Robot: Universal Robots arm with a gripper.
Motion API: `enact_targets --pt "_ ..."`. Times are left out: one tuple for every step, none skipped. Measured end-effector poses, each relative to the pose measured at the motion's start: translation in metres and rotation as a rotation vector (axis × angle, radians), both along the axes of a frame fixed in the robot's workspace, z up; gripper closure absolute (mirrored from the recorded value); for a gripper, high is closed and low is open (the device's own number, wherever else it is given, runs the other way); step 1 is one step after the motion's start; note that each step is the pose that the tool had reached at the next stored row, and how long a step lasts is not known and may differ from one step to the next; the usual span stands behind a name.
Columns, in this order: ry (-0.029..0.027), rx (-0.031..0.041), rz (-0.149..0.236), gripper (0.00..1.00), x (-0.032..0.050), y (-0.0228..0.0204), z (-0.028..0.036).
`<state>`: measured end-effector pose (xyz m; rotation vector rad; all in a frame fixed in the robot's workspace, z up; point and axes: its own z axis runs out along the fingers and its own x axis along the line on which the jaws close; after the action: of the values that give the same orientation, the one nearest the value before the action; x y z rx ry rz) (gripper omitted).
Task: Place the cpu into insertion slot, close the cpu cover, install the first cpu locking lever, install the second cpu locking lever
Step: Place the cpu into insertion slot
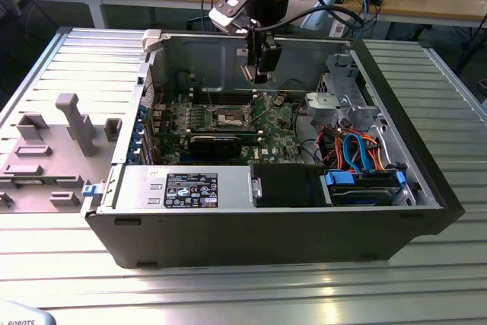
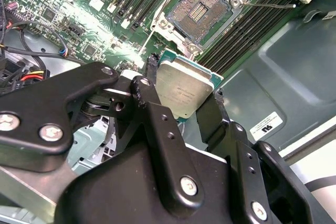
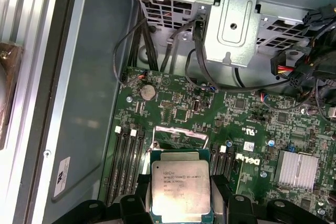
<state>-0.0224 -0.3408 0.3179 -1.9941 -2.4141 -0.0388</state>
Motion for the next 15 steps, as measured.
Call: enact_targets --pt "0.0 0.0 -0.001 0.46 0.0 0.0 0.0" --pt "0.0 0.0 -0.002 0.46 0.0 0.0 0.0" --pt "0.0 0.0 -0.003 0.46 0.0 0.0 0.0" --pt "0.0 0.0 -0.004 0.46 0.0 0.0 -0.0001" --pt "0.0 0.0 -0.005 0.46 0.0 0.0 -0.0001" --pt "0.0 0.0 -0.006 0.46 0.0 0.0 -0.0001" --pt "0.0 0.0 -0.007 0.46 0.0 0.0 -0.0001" --pt "0.0 0.0 -0.008 0.46 0.0 0.0 -0.0001" --pt "0.0 0.0001 -0.01 0.46 0.0 0.0 -0.0001" --pt "0.0 0.0001 -0.011 0.46 0.0 0.0 -0.0001" --pt "0.0 0.0001 -0.012 0.46 0.0 0.0 -0.0002" --pt "0.0 0.0001 -0.013 0.46 0.0 0.0 -0.0002" --pt "0.0 0.0 -0.015 0.46 0.0 0.0 -0.0002" --pt "0.0 0.0 -0.016 0.46 0.0 0.0 -0.0002" --pt "0.0 0.0 -0.017 0.46 0.0 0.0 -0.0002"
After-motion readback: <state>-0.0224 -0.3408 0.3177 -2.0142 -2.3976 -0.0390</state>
